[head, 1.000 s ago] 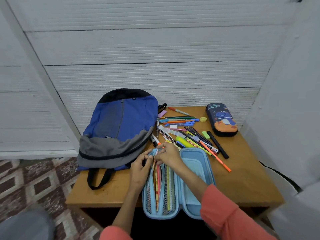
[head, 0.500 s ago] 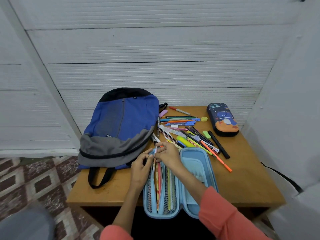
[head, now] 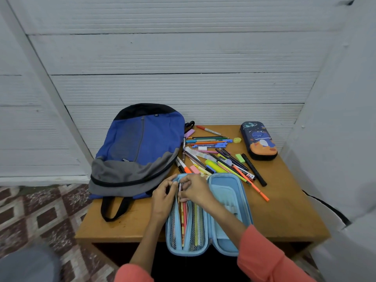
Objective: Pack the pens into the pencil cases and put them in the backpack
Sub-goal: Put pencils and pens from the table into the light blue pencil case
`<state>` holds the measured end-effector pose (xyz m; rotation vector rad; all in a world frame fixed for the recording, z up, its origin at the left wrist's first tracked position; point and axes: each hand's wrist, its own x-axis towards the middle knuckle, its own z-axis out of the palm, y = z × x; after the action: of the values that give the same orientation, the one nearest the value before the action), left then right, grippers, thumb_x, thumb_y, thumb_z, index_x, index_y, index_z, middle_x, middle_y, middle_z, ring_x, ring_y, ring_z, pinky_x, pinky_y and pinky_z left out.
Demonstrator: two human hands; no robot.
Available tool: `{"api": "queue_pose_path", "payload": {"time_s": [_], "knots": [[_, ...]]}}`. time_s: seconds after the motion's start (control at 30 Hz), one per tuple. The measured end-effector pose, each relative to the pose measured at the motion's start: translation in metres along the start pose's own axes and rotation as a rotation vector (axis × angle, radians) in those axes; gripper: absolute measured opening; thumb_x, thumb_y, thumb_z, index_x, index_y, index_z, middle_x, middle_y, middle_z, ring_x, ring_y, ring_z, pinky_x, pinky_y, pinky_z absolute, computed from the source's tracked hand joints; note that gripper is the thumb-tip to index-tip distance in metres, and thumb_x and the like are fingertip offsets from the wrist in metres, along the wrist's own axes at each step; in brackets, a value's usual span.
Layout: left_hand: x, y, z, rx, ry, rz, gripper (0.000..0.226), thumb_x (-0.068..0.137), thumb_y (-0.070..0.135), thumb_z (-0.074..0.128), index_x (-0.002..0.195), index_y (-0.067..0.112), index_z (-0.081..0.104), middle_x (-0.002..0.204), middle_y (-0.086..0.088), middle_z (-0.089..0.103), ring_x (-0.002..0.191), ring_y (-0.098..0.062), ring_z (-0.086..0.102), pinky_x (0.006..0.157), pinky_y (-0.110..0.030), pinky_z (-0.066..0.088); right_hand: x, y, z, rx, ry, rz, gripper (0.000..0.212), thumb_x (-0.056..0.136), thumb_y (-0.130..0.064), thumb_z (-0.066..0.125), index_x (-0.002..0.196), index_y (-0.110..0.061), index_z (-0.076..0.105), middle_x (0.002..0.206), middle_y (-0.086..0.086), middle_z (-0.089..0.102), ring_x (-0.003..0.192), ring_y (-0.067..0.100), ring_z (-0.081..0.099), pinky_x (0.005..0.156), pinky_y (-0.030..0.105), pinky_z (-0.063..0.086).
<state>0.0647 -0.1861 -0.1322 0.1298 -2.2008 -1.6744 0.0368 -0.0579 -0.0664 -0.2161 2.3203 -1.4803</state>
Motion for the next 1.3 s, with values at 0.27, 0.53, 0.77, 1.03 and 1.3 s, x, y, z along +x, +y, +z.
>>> {"api": "queue_pose_path", "payload": {"time_s": [0.27,0.53,0.77,1.03,1.3], "knots": [[0.0,0.0,0.0,0.01,-0.002,0.016,0.021,0.096,0.009,0.056,0.077,0.008,0.065,0.121,0.007,0.065,0.112,0.005,0.058,0.095,-0.019,0.043,-0.001,0.004,0.009,-0.043,0.031,0.001,0.032,0.079,0.007,0.068,0.092,-0.018,0.052,0.084,0.016,0.064,0.064,0.015,0.064,0.056,0.033,0.06],[-0.001,0.0,-0.001,0.019,-0.007,0.014,0.02,0.096,0.013,0.056,0.08,0.009,0.066,0.121,0.008,0.065,0.115,0.002,0.057,0.097,-0.02,0.043,0.001,0.009,0.013,-0.195,0.112,-0.106,0.028,0.078,-0.006,0.071,0.077,-0.025,0.049,0.068,0.003,0.065,0.069,0.015,0.064,0.07,0.031,0.053],[-0.001,0.002,-0.001,0.017,-0.004,0.016,0.018,0.096,0.011,0.057,0.082,0.013,0.068,0.121,0.007,0.065,0.117,-0.002,0.058,0.1,-0.023,0.044,-0.002,0.013,0.012,-0.247,0.043,-0.161,0.027,0.076,-0.01,0.071,0.088,-0.021,0.05,0.075,0.002,0.071,0.073,0.014,0.067,0.071,0.033,0.052],[-0.003,0.004,-0.003,-0.014,0.002,0.015,0.026,0.089,0.04,0.057,0.081,0.017,0.067,0.124,0.004,0.065,0.118,-0.004,0.058,0.1,-0.033,0.047,0.005,0.01,0.007,-0.154,-0.062,-0.1,0.037,0.074,0.002,0.073,0.082,-0.022,0.047,0.067,-0.004,0.06,0.064,0.008,0.06,0.069,0.029,0.052],[-0.003,0.007,-0.001,0.007,-0.018,-0.036,0.019,0.096,0.017,0.058,0.081,0.007,0.065,0.125,0.01,0.064,0.116,0.001,0.057,0.101,-0.032,0.046,0.034,-0.019,-0.061,-0.004,0.055,-0.01,0.011,0.084,-0.003,0.068,0.086,-0.014,0.065,0.073,0.004,0.06,0.052,0.009,0.048,0.041,0.015,0.036]]}}
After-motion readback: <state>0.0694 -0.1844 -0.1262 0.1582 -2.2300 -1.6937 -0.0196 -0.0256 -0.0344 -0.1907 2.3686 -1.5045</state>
